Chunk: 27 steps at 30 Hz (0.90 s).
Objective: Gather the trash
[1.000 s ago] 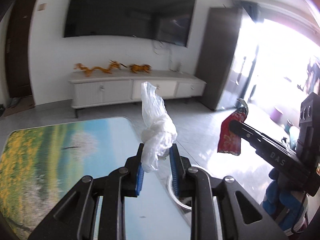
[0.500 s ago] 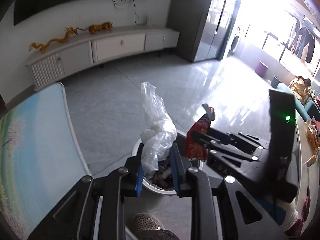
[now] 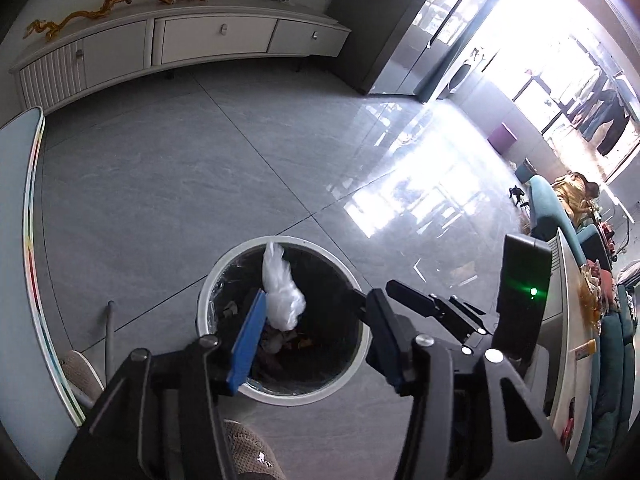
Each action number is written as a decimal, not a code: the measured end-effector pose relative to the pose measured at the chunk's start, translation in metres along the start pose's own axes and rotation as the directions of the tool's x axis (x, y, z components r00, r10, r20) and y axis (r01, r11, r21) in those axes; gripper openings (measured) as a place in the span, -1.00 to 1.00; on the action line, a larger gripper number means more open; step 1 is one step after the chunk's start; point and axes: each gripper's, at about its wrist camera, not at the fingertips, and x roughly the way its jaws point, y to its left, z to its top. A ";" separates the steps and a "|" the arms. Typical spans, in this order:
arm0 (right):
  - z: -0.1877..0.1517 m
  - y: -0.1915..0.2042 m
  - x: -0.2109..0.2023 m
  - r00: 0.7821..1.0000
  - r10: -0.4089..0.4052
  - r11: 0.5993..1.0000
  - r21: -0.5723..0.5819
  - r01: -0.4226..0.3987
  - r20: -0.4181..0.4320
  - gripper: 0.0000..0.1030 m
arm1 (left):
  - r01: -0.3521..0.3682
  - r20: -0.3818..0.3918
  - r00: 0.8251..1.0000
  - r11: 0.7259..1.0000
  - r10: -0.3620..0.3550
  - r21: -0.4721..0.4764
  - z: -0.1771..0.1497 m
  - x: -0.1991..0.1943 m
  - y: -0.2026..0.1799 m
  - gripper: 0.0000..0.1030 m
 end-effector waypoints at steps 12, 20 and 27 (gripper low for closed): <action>0.000 0.027 -0.048 0.993 -0.011 1.000 0.014 0.010 0.115 0.20 | -0.203 0.159 0.965 0.978 0.209 -0.052 -0.010 -0.063 0.012 0.17; -0.007 0.084 -0.099 0.973 0.025 0.998 -0.069 -0.009 0.230 0.70 | -0.420 0.309 0.831 0.886 0.463 -0.199 -0.041 -0.153 0.042 0.24; -0.019 0.137 -0.144 0.939 0.060 0.988 -0.157 -0.006 0.339 1.00 | -0.523 0.385 0.686 0.787 0.617 -0.328 -0.079 -0.239 0.066 0.28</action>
